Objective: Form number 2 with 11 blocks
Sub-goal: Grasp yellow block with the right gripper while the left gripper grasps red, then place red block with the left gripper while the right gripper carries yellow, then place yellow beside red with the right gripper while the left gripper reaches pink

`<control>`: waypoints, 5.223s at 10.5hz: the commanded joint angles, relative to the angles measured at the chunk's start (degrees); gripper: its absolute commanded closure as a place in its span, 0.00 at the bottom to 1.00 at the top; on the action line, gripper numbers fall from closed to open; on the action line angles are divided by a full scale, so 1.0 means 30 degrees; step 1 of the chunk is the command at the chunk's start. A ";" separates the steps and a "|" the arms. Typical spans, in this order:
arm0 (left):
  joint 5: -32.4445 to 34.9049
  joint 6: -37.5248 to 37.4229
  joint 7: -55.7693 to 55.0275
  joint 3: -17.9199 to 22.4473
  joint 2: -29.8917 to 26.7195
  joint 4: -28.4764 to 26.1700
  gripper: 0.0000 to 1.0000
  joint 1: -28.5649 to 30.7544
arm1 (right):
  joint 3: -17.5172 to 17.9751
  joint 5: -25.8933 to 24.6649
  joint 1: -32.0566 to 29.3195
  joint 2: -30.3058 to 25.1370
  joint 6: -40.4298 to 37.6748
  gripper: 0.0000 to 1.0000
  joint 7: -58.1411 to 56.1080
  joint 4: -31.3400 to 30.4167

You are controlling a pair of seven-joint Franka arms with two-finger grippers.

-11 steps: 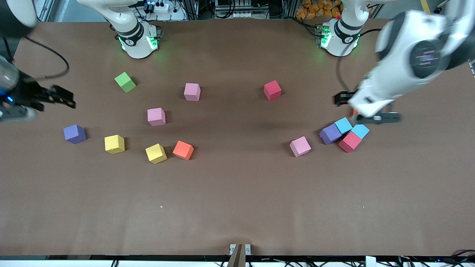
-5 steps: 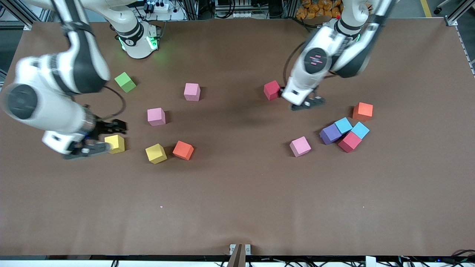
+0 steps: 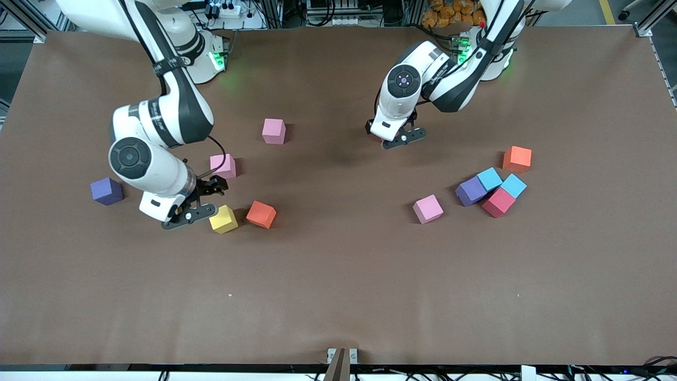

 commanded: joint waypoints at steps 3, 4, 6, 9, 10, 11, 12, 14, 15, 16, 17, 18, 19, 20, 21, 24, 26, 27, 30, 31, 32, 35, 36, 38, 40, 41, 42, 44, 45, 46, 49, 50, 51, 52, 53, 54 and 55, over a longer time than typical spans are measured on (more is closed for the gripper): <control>-0.0037 0.1970 -0.1402 -0.0627 0.0061 -0.1748 0.00 0.0125 | 0.0055 0.0336 0.0166 0.1253 0.3225 0.00 -0.0970 -0.1414; -0.0037 0.2060 -0.1432 -0.0687 0.0061 -0.1897 0.00 0.0183 | 0.0055 0.0336 0.0079 0.1751 0.3692 0.00 -0.1671 -0.1414; -0.0037 0.2556 -0.1520 -0.0687 0.0410 -0.1986 0.00 0.0213 | 0.0055 0.0336 -0.0009 0.2513 0.4890 0.00 -0.1825 -0.1414; -0.0037 0.3086 -0.1726 -0.0687 0.1056 -0.2161 0.00 0.0184 | 0.0055 0.0307 -0.0330 0.2693 0.5190 0.00 -0.1883 -0.1326; -0.0037 0.3203 -0.1755 -0.0687 0.1289 -0.2220 0.00 0.0184 | 0.0055 0.0307 -0.0419 0.2838 0.5220 0.00 -0.1883 -0.1268; -0.0037 0.3233 -0.1755 -0.0658 0.1437 -0.2221 0.00 0.0126 | 0.0055 0.0307 -0.0448 0.2927 0.5278 0.00 -0.1883 -0.1181; 0.0050 0.3407 -0.1726 -0.0687 0.1583 -0.2192 0.41 0.0096 | 0.0055 0.0336 -0.0478 0.3160 0.5569 0.00 -0.1883 -0.1151; 0.0080 0.3438 -0.1435 -0.0716 0.1469 -0.2075 0.91 -0.0340 | 0.0055 0.0365 -0.0449 0.3804 0.6594 0.00 -0.1796 -0.1180; 0.0080 0.3438 -0.1404 -0.0717 0.1467 -0.1697 1.00 -0.0836 | 0.0055 0.0366 -0.0420 0.3865 0.6626 0.00 -0.1650 -0.1180; 0.0080 0.3351 -0.1200 -0.0717 0.1525 -0.1172 1.00 -0.1450 | 0.0055 0.0366 -0.0361 0.3894 0.6626 0.00 -0.1591 -0.1180; 0.0080 0.3263 -0.0183 -0.0659 0.1584 -0.0557 1.00 -0.1979 | 0.0055 0.0395 -0.0303 0.3953 0.6626 0.00 -0.1561 -0.1209; 0.0051 0.2769 0.1103 -0.0426 0.1614 0.0203 1.00 -0.2448 | 0.0055 0.0366 -0.0331 0.4011 0.6626 0.00 -0.1561 -0.1209; 0.0051 0.1807 0.1377 0.0185 0.1933 0.1284 1.00 -0.3178 | 0.0055 0.0366 -0.0332 0.4012 0.6626 0.00 -0.1561 -0.1209; 0.0051 0.0087 0.1467 0.0772 0.2661 0.2919 1.00 -0.4171 | 0.0055 0.0366 -0.0332 0.3983 0.6684 0.00 -0.1561 -0.1209; 0.0051 -0.1497 0.1526 0.1474 0.3481 0.4646 1.00 -0.5225 | 0.0055 0.0366 -0.0332 0.3982 0.6714 0.19 -0.1561 -0.1209; -0.0065 -0.1923 0.1440 0.2677 0.4541 0.5951 1.00 -0.7278 | 0.0055 0.0366 -0.0332 0.3895 0.6714 0.82 -0.1590 -0.1180; -0.0270 -0.1865 0.1293 0.3208 0.5126 0.6478 1.00 -0.8017 | 0.0026 0.0366 -0.0419 0.3197 0.6395 0.90 -0.1735 -0.1122; -0.0938 -0.1661 0.1292 0.3267 0.5594 0.6770 1.00 -0.8077 | 0.0026 0.0366 -0.0710 0.2698 0.5812 0.90 -0.1766 -0.0976; -0.1559 -0.1340 0.1263 0.3268 0.5889 0.6861 0.70 -0.8136 | 0.0026 0.0366 -0.0713 0.2693 0.3815 0.84 -0.1795 0.0050; -0.1618 -0.1221 0.1292 0.3268 0.5891 0.6745 0.20 -0.8107 | 0.0026 0.0366 -0.0712 0.2722 0.3814 0.79 -0.1795 0.0051; -0.1590 -0.1249 0.1263 0.3297 0.5543 0.6657 0.00 -0.8020 | 0.0026 0.0366 -0.0712 0.2723 0.3814 0.77 -0.1795 0.0051; -0.1444 -0.3085 0.1846 0.3969 0.2768 0.6656 0.00 -0.7467 | 0.0026 0.0366 -0.0683 0.2694 0.3814 0.77 -0.1795 0.0051; -0.1443 -0.3994 0.2574 0.3971 0.1654 0.6656 0.00 -0.6679 | 0.0026 0.0366 -0.0654 0.2722 0.3814 0.76 -0.1737 0.0051; -0.1443 -0.5549 0.3485 0.3971 0.0009 0.6656 0.00 -0.4282 | 0.0055 0.0337 -0.0450 0.2200 0.3408 0.76 -0.1561 0.0080; -0.1647 -0.5937 0.3549 0.4494 -0.0116 0.7324 0.00 -0.2111 | 0.0230 0.0366 -0.0013 0.1495 0.1770 0.76 -0.0311 0.0167; -0.1445 -0.5937 0.3780 0.4846 0.0030 0.7475 0.00 -0.1666 | 0.0318 0.0366 0.0890 0.1115 0.1241 0.76 0.0511 0.0139; -0.1385 -0.5937 0.4072 0.5169 0.0380 0.7766 0.00 -0.1430 | 0.0290 0.0366 0.2030 0.0763 0.0946 0.76 0.1128 -0.0035; -0.0889 -0.5907 0.4309 0.6368 0.1374 0.8848 0.00 -0.1251 | 0.0348 0.0366 0.3646 -0.0608 0.1554 0.76 0.0990 -0.1756; -0.0394 -0.5907 0.4426 0.7040 0.2018 0.9578 0.00 -0.1339 | 0.0522 0.0366 0.4320 -0.1458 0.1819 0.76 0.0901 -0.2665; 0.0105 -0.5907 0.4688 0.7308 0.2865 1.0427 0.00 -0.1368 | 0.0843 0.0395 0.5255 -0.2250 0.1967 0.76 0.0929 -0.3631; 0.0372 -0.5675 0.5449 0.7719 0.4509 1.1607 0.00 -0.1456 | 0.1110 0.0366 0.8944 -0.4013 0.4392 0.76 0.0900 -0.6855; 0.0373 -0.5441 0.6177 0.8098 0.4833 1.1607 0.00 -0.1457 | 0.1110 0.0366 1.0232 -0.3958 0.4458 0.76 0.0842 -0.6921; 0.0373 -0.5381 0.7345 0.8450 0.5040 1.1607 0.00 -0.1457 | 0.1081 0.0337 1.1202 -0.3783 0.4545 0.76 0.0812 -0.6922; 0.0373 -0.5380 0.8081 0.8830 0.5158 1.1578 0.00 -0.1457 | 0.1081 0.0278 1.2110 -0.3665 0.4575 0.76 0.0464 -0.6980; 0.0373 -0.5293 0.8292 0.9066 0.5391 1.1607 0.00 -0.1486 | 0.1081 0.0133 1.2845 -0.3548 0.4576 0.76 -0.0380 -0.7097; 0.0373 -0.4944 0.8294 0.9359 0.5596 1.1607 0.00 -0.1660 | 0.1081 0.0044 1.3113 -0.3344 0.4692 0.76 -0.1810 -0.7127; 0.0286 -0.4651 0.8265 0.9594 0.5946 1.1607 0.00 -0.1778 | 0.1081 -0.0015 1.3116 -0.3168 0.4954 0.76 -0.3594 -0.7156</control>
